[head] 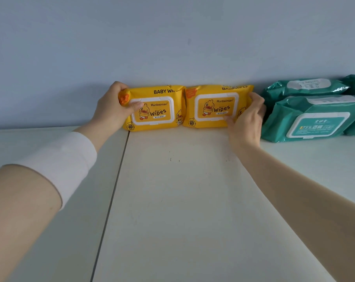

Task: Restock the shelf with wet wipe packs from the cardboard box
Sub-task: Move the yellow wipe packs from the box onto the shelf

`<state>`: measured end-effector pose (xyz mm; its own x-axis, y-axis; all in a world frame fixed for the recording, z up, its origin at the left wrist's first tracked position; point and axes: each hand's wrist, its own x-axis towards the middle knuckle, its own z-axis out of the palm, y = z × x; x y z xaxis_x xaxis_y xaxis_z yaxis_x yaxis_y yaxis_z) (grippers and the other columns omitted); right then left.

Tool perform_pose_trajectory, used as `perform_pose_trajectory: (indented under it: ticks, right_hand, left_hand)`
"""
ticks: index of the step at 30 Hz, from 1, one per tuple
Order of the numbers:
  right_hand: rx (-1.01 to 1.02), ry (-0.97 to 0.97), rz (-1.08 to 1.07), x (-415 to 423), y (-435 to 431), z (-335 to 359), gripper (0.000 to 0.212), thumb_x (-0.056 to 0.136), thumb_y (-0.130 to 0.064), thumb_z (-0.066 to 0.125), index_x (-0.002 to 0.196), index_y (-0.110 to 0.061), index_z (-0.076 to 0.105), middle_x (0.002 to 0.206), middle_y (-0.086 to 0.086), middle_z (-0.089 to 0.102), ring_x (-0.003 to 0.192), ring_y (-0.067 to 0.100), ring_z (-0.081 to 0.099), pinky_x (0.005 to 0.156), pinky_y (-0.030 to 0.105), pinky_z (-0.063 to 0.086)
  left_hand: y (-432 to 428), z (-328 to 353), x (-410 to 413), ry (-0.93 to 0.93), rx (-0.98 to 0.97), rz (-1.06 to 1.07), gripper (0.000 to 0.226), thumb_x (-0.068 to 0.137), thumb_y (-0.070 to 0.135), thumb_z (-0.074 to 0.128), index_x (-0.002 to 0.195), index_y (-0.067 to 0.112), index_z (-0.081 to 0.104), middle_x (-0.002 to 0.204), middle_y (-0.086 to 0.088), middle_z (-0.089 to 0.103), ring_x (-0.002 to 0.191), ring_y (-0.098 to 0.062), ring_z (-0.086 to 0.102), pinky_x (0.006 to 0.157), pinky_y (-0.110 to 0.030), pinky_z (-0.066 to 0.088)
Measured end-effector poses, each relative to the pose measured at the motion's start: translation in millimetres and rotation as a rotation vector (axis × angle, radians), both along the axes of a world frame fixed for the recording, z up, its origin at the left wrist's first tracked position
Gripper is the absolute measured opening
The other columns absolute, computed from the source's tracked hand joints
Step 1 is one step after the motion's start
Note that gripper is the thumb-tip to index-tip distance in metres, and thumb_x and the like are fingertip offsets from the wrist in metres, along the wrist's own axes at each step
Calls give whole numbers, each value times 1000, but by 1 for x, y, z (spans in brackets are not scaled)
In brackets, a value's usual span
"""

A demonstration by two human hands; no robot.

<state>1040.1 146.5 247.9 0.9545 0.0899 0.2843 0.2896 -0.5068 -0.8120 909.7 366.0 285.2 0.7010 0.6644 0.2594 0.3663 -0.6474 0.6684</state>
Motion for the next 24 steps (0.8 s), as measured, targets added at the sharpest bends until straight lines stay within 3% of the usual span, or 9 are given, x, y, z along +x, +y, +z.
perform_pose_trajectory:
  ticks: [5, 9, 12, 16, 24]
  right_hand:
    - [-194, -17, 75, -32, 6, 4, 86, 88, -10, 59, 151, -19, 1, 156, 20, -8, 145, 35, 4, 116, 39, 13]
    - [-554, -161, 168, -68, -10, 19, 75, 94, -24, 51, 151, -14, 3, 157, 17, -13, 146, 34, -10, 120, 42, 5]
    - [-813, -189, 240, -96, -34, 28, 70, 96, -30, 47, 150, -13, 5, 158, 16, -8, 146, 35, -9, 119, 45, 5]
    - [-963, -66, 302, -143, -76, 43, 70, 96, -32, 46, 150, -15, 6, 157, 15, 7, 146, 33, 1, 119, 45, 10]
    - [-1157, 80, 223, -209, -242, 74, 62, 95, -43, 42, 147, -14, 23, 153, 14, 21, 144, 31, 13, 116, 45, 18]
  left_hand:
    - [-19, 8, -11, -7, 80, 123, 67, 84, 28, 67, 139, 11, 32, 140, -16, 39, 129, -31, 41, 104, -37, 35]
    - [-42, 15, -36, 195, 436, 28, 65, 87, 33, 62, 141, 10, 33, 146, -18, 31, 135, -36, 30, 109, -45, 28]
    - [-71, 19, -56, 428, 657, -188, 59, 89, 35, 56, 141, 14, 35, 147, -14, 32, 138, -34, 25, 111, -46, 24]
    - [-124, 25, -89, 676, 709, -340, 57, 94, 36, 49, 142, 13, 32, 150, -13, 28, 143, -33, 17, 115, -48, 20]
    - [-288, 58, -126, 748, 789, -526, 50, 95, 33, 46, 138, 10, 35, 142, -14, 40, 133, -34, 35, 108, -51, 27]
